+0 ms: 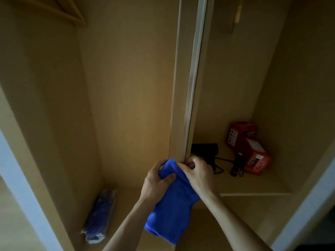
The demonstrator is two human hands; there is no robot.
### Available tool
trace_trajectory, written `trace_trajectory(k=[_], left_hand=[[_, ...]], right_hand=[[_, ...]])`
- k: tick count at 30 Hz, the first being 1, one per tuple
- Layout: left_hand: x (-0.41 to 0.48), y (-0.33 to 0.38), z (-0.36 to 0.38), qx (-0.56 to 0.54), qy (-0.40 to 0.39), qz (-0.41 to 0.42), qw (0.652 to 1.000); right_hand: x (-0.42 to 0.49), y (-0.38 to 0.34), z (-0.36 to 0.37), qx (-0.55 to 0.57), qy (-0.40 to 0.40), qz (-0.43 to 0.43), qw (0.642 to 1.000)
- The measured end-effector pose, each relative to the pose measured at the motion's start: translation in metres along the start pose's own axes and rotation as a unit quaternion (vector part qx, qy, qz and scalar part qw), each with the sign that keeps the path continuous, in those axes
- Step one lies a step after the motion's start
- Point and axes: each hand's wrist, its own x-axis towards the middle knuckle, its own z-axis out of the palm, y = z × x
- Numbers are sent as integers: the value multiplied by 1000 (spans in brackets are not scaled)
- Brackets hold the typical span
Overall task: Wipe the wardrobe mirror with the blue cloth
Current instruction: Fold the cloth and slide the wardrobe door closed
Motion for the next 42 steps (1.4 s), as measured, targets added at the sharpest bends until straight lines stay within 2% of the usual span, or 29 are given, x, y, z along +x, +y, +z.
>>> trace_trajectory(k=[26, 29, 37, 42], left_hand=[[81, -8, 17, 37, 66, -45, 996], [85, -7, 19, 37, 73, -50, 995], [87, -5, 23, 42, 84, -62, 994], [73, -8, 26, 41, 78, -61, 994]], right_hand=[[83, 22, 27, -107, -15, -51, 993], [87, 23, 28, -154, -17, -47, 987], [94, 30, 35, -192, -6, -59, 980], [87, 42, 32, -169, -31, -75, 982]])
